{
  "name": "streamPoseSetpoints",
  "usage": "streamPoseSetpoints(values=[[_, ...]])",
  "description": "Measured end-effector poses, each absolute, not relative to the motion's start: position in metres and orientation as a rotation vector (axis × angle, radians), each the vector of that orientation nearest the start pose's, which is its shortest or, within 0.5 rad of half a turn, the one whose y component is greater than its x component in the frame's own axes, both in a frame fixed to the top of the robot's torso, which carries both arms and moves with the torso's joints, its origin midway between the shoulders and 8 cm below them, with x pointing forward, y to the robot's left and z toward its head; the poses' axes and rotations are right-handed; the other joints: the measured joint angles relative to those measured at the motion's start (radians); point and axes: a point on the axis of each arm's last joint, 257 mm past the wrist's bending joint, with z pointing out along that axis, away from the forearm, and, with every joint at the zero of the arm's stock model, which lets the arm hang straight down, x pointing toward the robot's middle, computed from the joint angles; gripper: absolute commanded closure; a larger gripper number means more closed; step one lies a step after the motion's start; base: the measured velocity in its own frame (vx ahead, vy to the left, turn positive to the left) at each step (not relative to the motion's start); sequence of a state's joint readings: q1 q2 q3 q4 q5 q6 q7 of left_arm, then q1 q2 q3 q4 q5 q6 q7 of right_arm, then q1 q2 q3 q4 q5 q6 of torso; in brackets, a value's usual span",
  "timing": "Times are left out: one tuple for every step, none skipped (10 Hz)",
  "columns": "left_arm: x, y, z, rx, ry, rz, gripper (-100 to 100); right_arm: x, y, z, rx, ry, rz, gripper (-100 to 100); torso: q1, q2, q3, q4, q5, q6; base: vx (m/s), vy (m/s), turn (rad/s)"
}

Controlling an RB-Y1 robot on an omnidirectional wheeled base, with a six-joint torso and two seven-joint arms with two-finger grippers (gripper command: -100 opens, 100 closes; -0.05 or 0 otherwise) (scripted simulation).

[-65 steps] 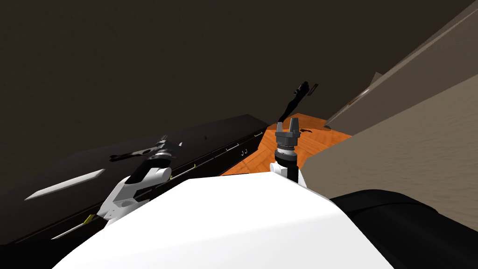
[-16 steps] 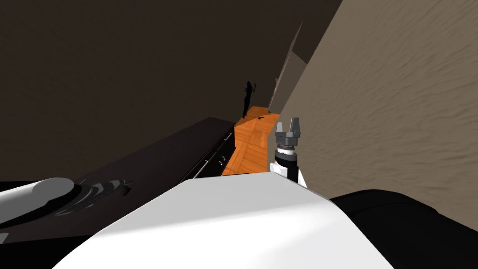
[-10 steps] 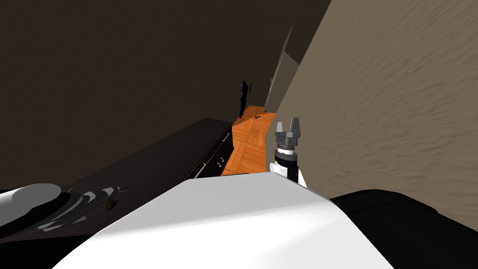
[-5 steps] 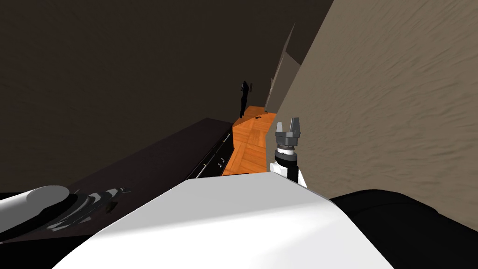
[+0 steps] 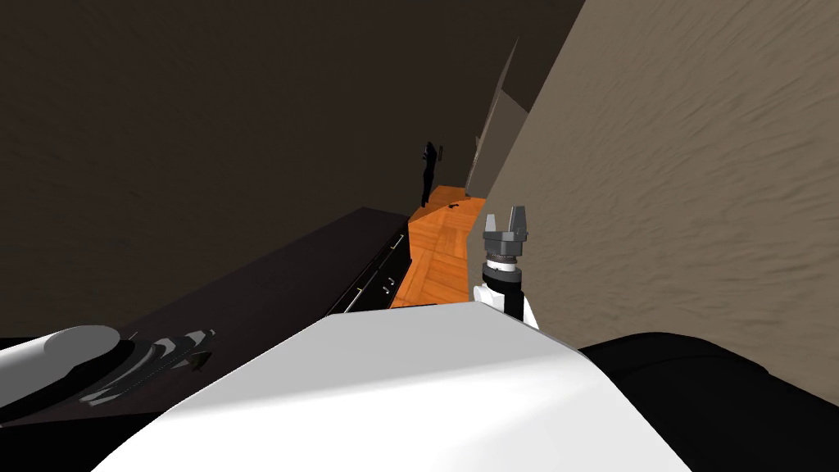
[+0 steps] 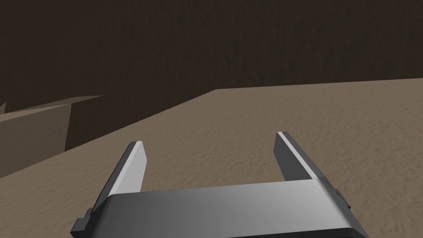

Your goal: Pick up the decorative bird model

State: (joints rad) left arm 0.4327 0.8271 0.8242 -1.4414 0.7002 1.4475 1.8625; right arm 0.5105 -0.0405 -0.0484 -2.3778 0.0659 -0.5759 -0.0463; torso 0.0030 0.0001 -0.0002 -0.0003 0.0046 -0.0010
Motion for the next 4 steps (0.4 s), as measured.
streamPoseSetpoints(values=[[0.106,0.714,-0.298,-2.472,-1.468,-0.341,100,0.308,-0.271,0.076,0.460,0.565,1.292,0,0.000,0.000,0.000,0.000,0.000,0.000,-0.025,-0.015,-0.037],[0.107,0.713,-0.294,-2.472,-1.470,-0.340,100,0.308,-0.271,0.076,0.460,0.565,1.292,0,-0.001,0.001,0.001,0.000,-0.001,0.001,-0.048,-0.021,-0.036],[0.108,0.713,-0.287,-2.472,-1.474,-0.340,100,0.308,-0.271,0.076,0.460,0.565,1.292,0,-0.002,0.003,0.002,0.001,-0.001,0.000,-0.021,-0.008,-0.007],[0.109,0.712,-0.286,-2.471,-1.476,-0.339,0,0.308,-0.271,0.076,0.460,0.565,1.292,0,-0.001,0.002,0.001,0.001,0.000,0.000,0.000,0.000,0.000]])
